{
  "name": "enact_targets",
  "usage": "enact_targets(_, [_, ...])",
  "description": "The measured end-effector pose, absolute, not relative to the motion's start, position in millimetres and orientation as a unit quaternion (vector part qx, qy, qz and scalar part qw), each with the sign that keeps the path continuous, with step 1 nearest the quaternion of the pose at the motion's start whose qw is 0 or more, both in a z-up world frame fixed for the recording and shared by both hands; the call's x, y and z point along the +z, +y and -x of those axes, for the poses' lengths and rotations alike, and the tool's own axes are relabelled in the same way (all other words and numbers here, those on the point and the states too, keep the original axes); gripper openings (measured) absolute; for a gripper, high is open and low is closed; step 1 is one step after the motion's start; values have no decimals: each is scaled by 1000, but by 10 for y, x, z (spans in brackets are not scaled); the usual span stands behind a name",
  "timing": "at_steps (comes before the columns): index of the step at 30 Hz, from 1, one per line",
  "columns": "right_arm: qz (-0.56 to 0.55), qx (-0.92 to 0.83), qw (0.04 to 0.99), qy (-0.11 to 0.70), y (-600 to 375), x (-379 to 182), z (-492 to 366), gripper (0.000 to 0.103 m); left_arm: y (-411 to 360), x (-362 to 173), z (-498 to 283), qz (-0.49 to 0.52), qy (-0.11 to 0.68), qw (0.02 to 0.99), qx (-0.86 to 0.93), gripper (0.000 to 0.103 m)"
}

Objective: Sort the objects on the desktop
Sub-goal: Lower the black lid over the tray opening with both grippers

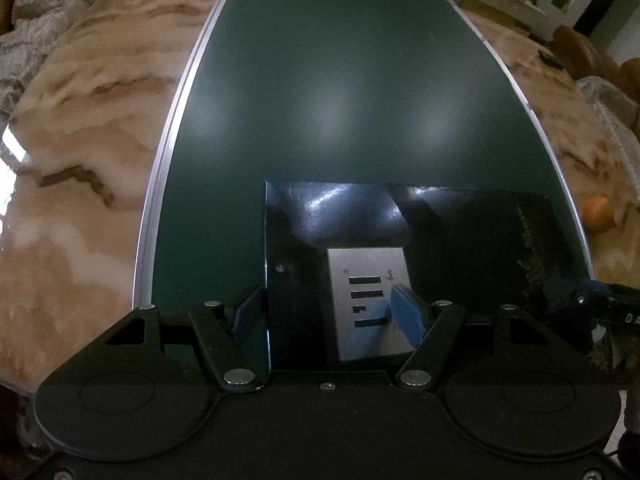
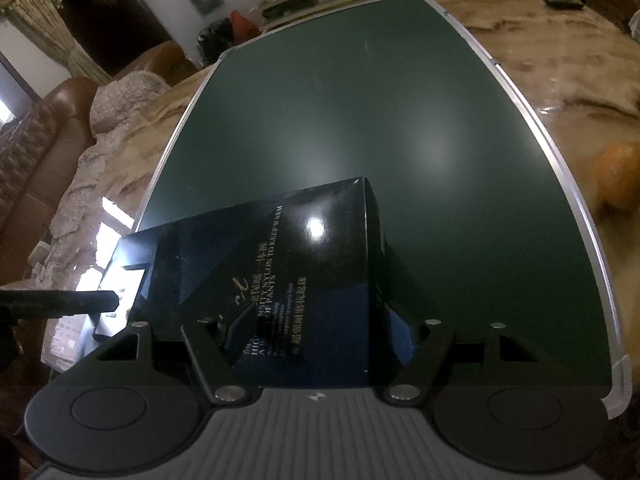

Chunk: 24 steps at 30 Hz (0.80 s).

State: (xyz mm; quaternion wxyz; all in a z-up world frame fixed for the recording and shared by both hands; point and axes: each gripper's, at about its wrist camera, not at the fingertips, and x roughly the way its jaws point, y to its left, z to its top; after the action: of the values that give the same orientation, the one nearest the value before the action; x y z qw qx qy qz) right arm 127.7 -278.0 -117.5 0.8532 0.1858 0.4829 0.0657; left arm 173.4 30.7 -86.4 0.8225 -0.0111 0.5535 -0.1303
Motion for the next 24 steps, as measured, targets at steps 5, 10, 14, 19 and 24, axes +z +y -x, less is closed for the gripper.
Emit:
enact_targets(5, [-168,66,862,474,-2738,-1175,-1222,73,229,-884,-1645,-5,551,827,-114,76])
enact_targets(10, [-112,56,885,448,-2592,-976,-1080,72,104,-747,-1408,-32,530,843,-86,88])
enact_targets(14, [-67,44,897,434,-2432,-866,-902,72,-5,-643,-1185,-44,516,853,-64,97])
enact_targets(19, [-25,32,898,438,-2261,-933,-687,71,-132,-727,-1044,-64,523,849,-51,98])
enact_targets(24, [-21,24,890,455,-2213,-1100,-721,70,-142,-947,-1102,-65,546,834,-40,98])
